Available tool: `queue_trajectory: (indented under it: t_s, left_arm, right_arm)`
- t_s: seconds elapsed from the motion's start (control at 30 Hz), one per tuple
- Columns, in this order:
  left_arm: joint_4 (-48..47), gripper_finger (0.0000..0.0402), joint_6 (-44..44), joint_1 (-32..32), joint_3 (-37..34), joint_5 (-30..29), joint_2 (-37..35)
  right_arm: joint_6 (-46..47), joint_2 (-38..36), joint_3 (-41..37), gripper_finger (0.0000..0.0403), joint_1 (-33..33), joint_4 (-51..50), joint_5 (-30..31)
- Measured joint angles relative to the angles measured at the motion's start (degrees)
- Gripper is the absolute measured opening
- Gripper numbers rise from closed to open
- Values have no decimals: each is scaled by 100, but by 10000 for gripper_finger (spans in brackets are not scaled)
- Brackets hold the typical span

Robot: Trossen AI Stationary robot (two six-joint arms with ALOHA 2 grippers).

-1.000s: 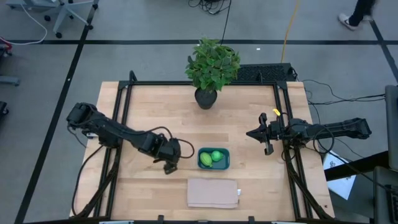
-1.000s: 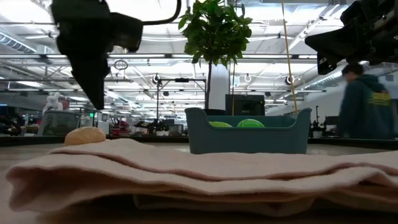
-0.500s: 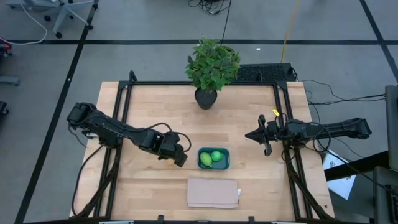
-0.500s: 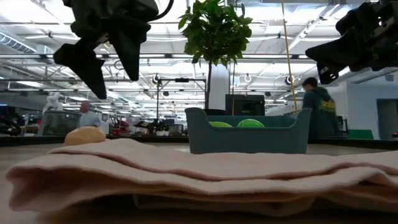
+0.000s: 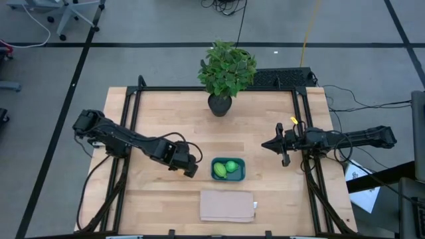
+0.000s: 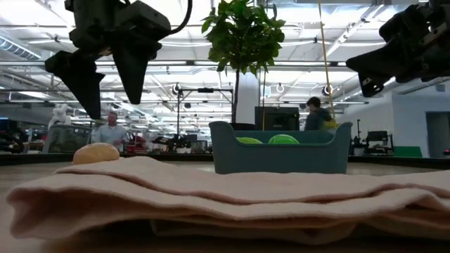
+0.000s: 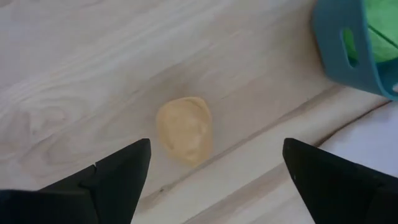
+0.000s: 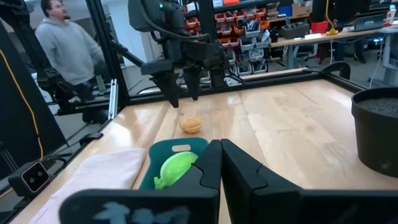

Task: Pick and placing Produce into tupperware
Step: Put the brown potato into the blue bin

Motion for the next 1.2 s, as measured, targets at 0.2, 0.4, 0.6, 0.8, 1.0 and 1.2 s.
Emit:
queue_trajectory:
  t_s: [0.2, 0.4, 0.6, 0.8, 1.0, 1.2]
  left_arm:
    - [91, 386, 455, 16, -1, 113, 274]
    - [446, 388, 656, 26, 11, 326, 514]
    - [276, 388, 801, 26, 4, 345, 659]
    - [231, 388, 806, 26, 4, 186, 648]
    - [200, 388, 796, 26, 4, 34, 646]
    - [193, 388, 717, 26, -103, 34, 646]
  right_arm:
    - [11, 3, 0, 0, 0, -66, -2]
    - [15, 59, 0, 0, 0, -82, -1]
    - [17, 145, 0, 0, 0, -60, 0]
    - [17, 177, -1, 0, 0, -47, 2]
    - [17, 179, -1, 0, 0, -52, 3]
    - [17, 177, 0, 0, 0, -54, 3]
